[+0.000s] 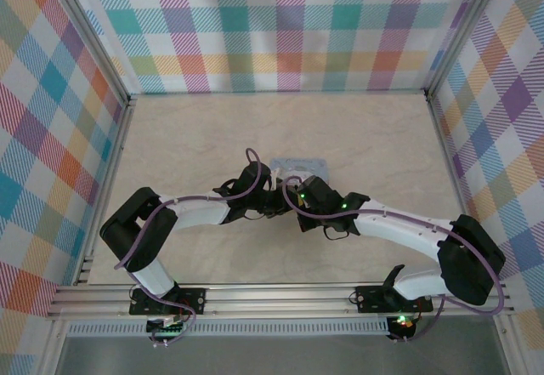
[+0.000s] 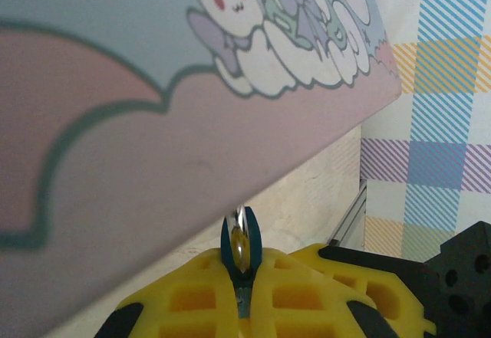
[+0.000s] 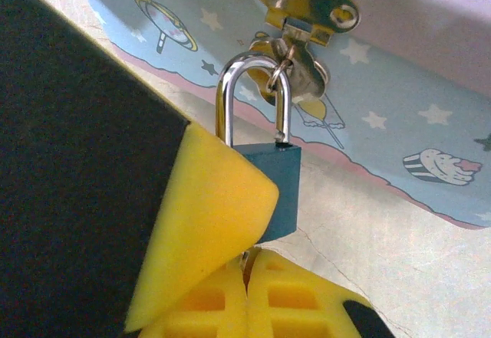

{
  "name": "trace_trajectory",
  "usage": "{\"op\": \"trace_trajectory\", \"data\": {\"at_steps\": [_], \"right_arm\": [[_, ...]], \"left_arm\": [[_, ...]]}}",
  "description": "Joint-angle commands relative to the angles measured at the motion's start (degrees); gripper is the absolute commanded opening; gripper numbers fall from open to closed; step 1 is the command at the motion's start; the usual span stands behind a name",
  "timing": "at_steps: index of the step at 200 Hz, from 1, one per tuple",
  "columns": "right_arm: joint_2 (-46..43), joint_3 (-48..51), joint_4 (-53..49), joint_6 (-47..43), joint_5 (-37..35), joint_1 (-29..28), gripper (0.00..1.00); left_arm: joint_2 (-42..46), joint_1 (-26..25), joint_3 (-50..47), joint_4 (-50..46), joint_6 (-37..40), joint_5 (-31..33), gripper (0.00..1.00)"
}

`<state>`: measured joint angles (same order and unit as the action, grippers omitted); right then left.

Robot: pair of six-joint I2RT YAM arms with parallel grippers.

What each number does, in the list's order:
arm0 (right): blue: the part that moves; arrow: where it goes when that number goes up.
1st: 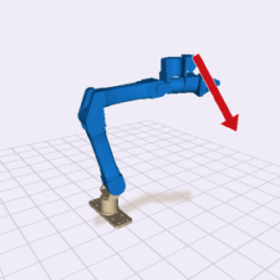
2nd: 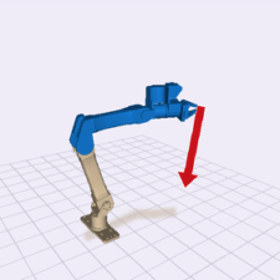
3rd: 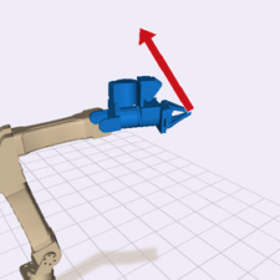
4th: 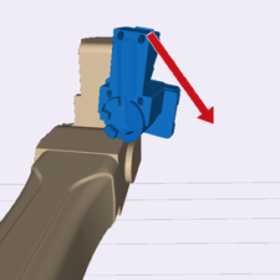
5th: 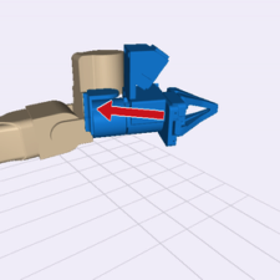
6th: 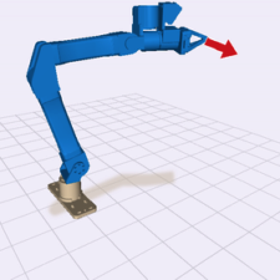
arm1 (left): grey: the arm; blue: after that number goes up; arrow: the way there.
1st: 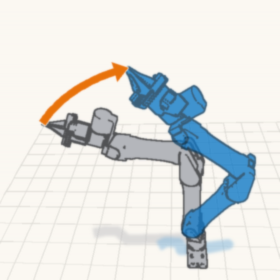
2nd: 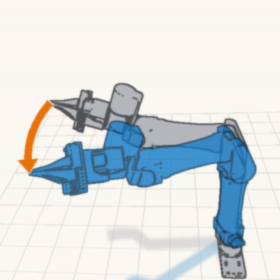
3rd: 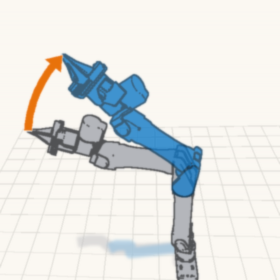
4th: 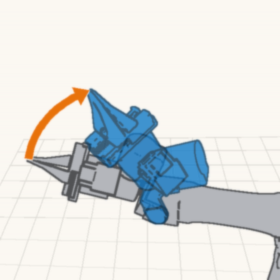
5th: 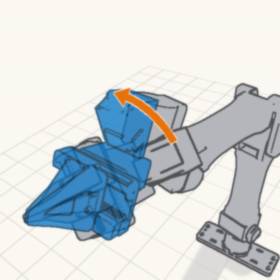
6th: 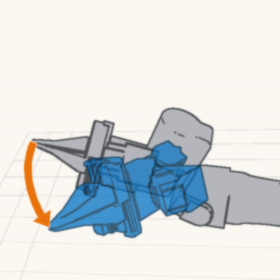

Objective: Unlock the padlock with the key

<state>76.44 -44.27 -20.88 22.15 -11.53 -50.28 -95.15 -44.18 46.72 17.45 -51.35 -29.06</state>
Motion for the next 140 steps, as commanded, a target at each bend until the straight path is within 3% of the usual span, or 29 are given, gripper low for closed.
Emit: {"op": "trace_trajectory", "data": {"at_steps": [1,16,109,124,140], "right_arm": [[0.3,-1.4,1.4,0.8,0.5,-0.1,0.27],[-0.7,-0.6,1.1,1.3,0.5,-0.1,0.37],[-10.4,6.8,-1.2,6.7,-1.4,0.6,0.43],[-10.2,7.2,-0.8,7.6,-0.8,1.3,0.44],[-9.5,7.5,0.0,8.3,0.0,2.2,0.43]], "left_arm": [[1.7,-0.2,0.1,0.9,1.2,-1.8,0.0],[1.7,-0.1,-0.5,0.5,1.6,-1.3,0.0],[-0.8,-0.1,-1.8,-3.6,5.3,3.7,0.03],[-1.5,0.0,-1.8,-3.5,5.1,4.3,0.08],[-2.0,-0.1,-1.8,-4.4,4.8,5.7,0.23]]}}
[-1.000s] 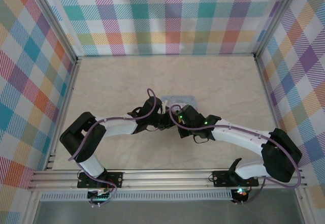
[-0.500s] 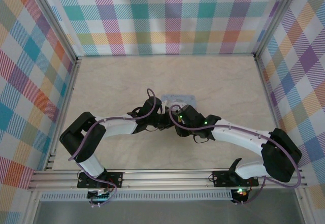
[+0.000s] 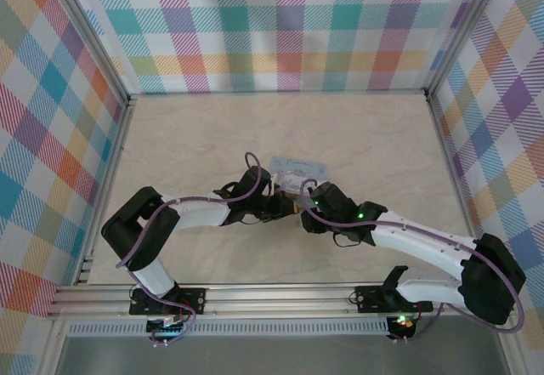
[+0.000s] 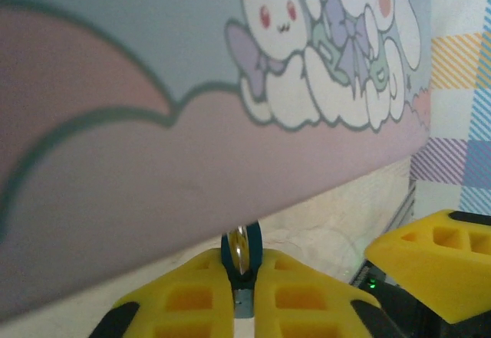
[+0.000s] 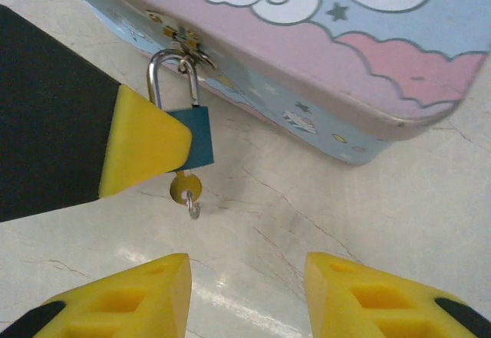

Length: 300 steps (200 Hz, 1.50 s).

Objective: Unlock the padlock with the key

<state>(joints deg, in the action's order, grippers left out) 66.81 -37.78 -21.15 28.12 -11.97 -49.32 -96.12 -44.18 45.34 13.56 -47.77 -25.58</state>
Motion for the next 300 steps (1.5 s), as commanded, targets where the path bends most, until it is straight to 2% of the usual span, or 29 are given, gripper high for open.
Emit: {"op": "trace_trajectory", "data": {"at_steps": [1,11,29,90,170,182,190,223,280,300], "right_arm": [[0.3,1.0,0.3,2.4,0.5,1.3,0.44],[0.9,1.0,0.9,2.8,1.0,1.9,0.43],[2.3,0.6,2.1,2.9,2.0,2.7,0.42],[8.3,-1.5,6.2,2.8,5.5,6.3,0.27],[14.8,-6.9,7.3,0.3,2.9,11.4,0.26],[15.9,-7.6,7.4,0.0,2.4,12.2,0.27],[16.5,-8.1,7.7,-0.4,2.4,12.8,0.27],[16.5,-9.0,7.7,-2.4,2.1,13.1,0.34],[6.3,-3.0,4.6,-1.6,2.7,12.3,0.37],[4.2,-1.1,4.1,-1.8,3.4,11.3,0.36]], "left_arm": [[-1.1,-0.1,-0.5,-0.6,1.2,2.3,0.23],[-1.1,-0.1,-0.6,-1.3,1.2,3.1,0.28],[-0.5,-0.1,-1.4,-1.2,1.1,3.6,0.31],[9.9,-0.1,-5.8,-4.9,1.5,8.9,0.41],[24.0,0.1,-6.7,-18.2,5.7,25.9,0.62],[24.9,0.2,-6.3,-19.7,5.5,28.5,0.71],[25.2,0.2,-5.6,-21.2,5.1,30.2,0.76],[22.6,1.0,-0.8,-26.7,6.6,31.8,0.78],[17.2,2.7,3.9,-27.7,6.9,32.8,0.81],[14.1,3.9,6.7,-28.7,7.8,32.1,0.78]]}}
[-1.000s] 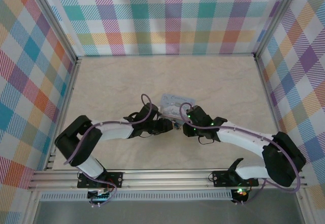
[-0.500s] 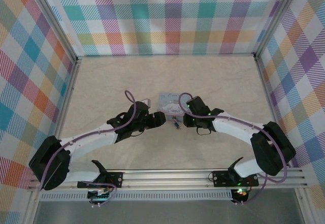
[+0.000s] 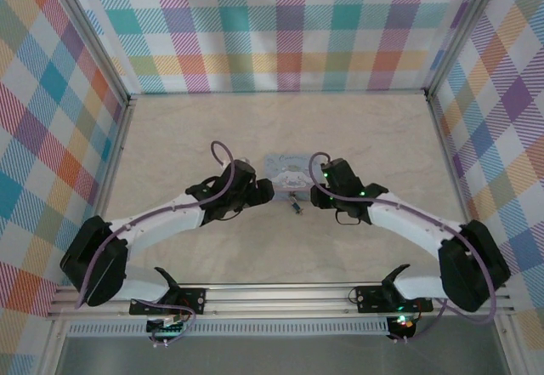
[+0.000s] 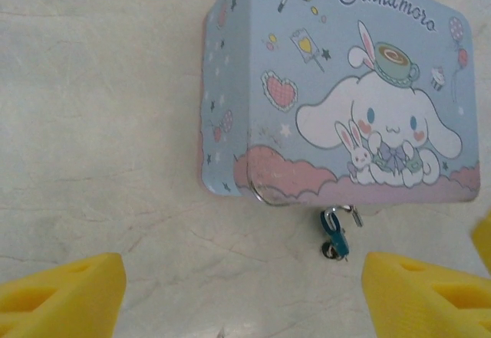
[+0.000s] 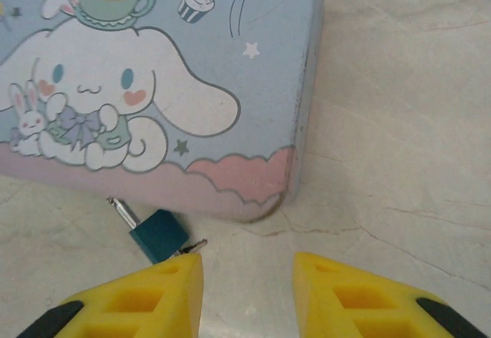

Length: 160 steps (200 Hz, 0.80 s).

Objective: Unlock the padlock with the key

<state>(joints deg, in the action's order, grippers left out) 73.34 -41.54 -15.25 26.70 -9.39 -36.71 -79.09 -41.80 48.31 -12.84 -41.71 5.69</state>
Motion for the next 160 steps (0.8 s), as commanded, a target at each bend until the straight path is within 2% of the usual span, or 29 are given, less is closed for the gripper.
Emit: {"op": "trace_trajectory", "data": {"at_steps": [1,20,41,55,70,114,160], "right_arm": [[-2.4,2.7,-1.8,-0.4,0.8,-1.4,0.36],[-2.9,3.9,-1.2,-0.5,2.1,-2.7,0.36],[-2.0,4.7,0.1,-0.6,2.7,-4.5,0.35],[-0.7,4.8,1.3,-1.1,3.3,-5.5,0.35],[0.7,4.6,2.6,-2.1,3.1,-6.7,0.35],[6.6,1.8,4.3,-4.2,1.2,-8.6,0.4],[13.2,-1.8,5.2,-5.9,-2.3,-10.7,0.38]], "left_arm": [[-3.1,1.6,3.9,-2.4,1.8,0.8,0.77],[-6.4,2.9,6.7,-2.3,2.8,-0.5,0.73],[-10.9,4.7,10.3,-2.1,3.9,-3.0,0.63],[-14.0,5.7,13.0,-2.5,4.8,-4.5,0.51],[-16.9,6.4,15.5,-2.6,5.3,-5.7,0.45],[-19.9,6.8,16.7,-4.2,5.4,-6.6,0.39],[-19.9,6.9,16.2,-3.9,5.6,-7.1,0.37]]}}
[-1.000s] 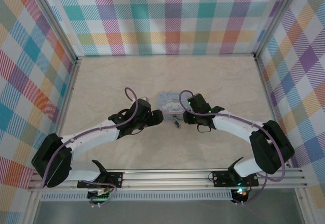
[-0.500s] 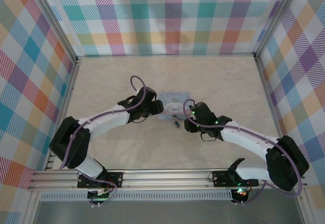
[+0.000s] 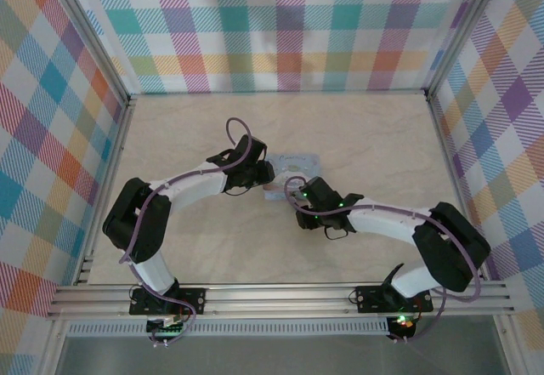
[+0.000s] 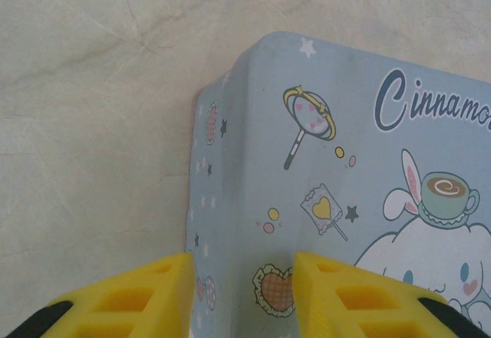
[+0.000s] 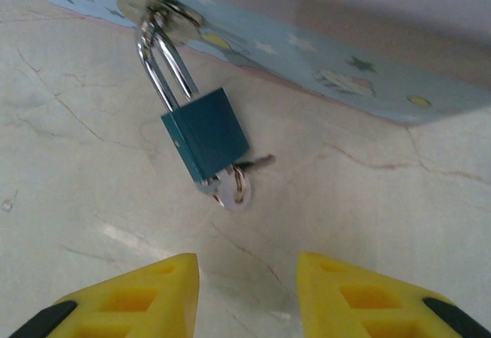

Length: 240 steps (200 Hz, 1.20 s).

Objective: Unlock the padlock with the key

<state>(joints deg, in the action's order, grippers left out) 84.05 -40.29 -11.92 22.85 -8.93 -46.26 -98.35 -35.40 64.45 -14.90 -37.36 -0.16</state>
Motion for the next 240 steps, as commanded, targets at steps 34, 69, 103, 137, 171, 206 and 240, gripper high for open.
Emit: {"op": "trace_trajectory", "data": {"at_steps": [34,69,103,137,171,206,240], "right_arm": [[6.1,-5.4,2.0,-2.8,-4.8,-1.5,0.37],[9.7,-7.3,1.7,-3.7,-5.6,-1.7,0.34],[11.1,-7.7,1.0,-3.7,-6.2,-2.0,0.32],[11.4,-7.0,0.4,-4.2,-6.4,-2.2,0.26],[11.5,-6.9,-0.3,-5.3,-6.3,-2.4,0.14],[10.9,-6.7,-0.7,-7.4,-5.9,-2.5,0.02],[9.4,-7.0,-1.8,-10.8,-6.0,-2.8,0.0]], "left_arm": [[-0.8,0.6,-0.1,-1.6,1.1,-1.8,0.37],[-0.8,0.7,-0.1,-1.5,1.1,-2.1,0.36],[-0.8,0.7,-0.2,-1.6,1.1,-2.2,0.36],[-0.9,0.8,-0.2,-1.6,1.3,-2.2,0.35],[-0.8,0.9,-0.3,-1.7,1.3,-2.2,0.35],[-0.8,0.9,-0.3,-1.8,1.3,-1.8,0.35],[-1.2,0.9,-0.1,-2.6,1.3,-1.2,0.36]]}}
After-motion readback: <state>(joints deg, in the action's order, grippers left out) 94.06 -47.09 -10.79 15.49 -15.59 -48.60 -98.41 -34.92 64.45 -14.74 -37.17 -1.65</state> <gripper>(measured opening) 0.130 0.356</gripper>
